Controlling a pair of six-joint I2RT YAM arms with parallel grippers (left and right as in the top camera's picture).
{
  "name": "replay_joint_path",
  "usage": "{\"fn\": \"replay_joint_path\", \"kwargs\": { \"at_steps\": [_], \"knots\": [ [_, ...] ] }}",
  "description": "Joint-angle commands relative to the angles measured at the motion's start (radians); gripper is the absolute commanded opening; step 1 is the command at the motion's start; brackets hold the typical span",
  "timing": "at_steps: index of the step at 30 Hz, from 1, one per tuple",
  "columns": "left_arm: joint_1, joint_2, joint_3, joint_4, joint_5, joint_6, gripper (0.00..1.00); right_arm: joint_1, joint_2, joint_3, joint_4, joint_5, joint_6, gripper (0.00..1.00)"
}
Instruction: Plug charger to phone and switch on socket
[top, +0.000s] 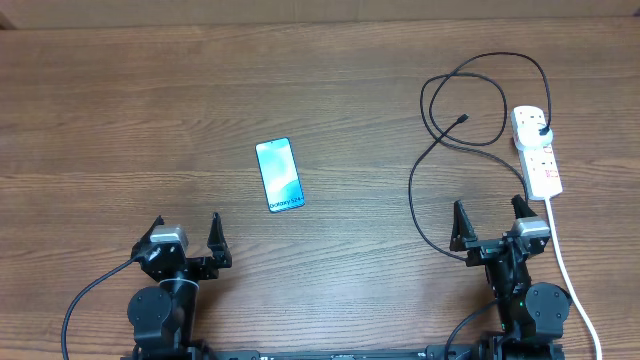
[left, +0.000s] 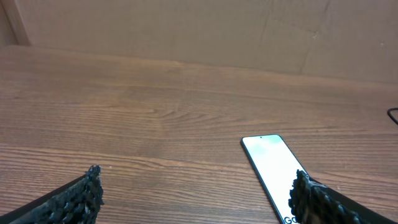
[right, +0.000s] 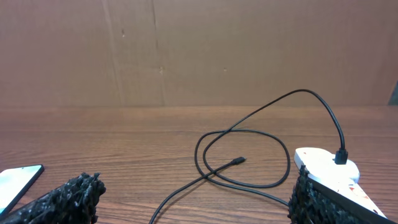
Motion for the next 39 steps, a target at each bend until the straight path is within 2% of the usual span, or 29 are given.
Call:
{"fn": "replay_joint_path", "kwargs": {
  "at_steps": [1,9,17,27,39],
  "knots": [
    [0.004,-0.003,-0.003,-0.002,-0.007,-0.015,1.00,-0.003,-0.011,-0.011,0.005,0.009,0.002,1.00],
    [0.004,-0.003,0.008,-0.003,0.001,-0.016,1.00,-0.003,-0.011,-0.011,0.005,0.009,0.002,1.00],
    [0.004,0.071,0.118,-0.048,0.001,-0.031,1.00,-0.003,-0.011,-0.011,0.005,0.009,0.002,1.00],
    [0.004,0.409,0.354,-0.116,0.069,-0.034,1.00,-0.003,-0.011,-0.011,0.005,0.009,0.002,1.00],
    [0.003,0.738,0.724,-0.385,0.116,-0.034,1.00,-0.003,-0.011,-0.011,0.005,0.009,0.002,1.00]
  ]
}}
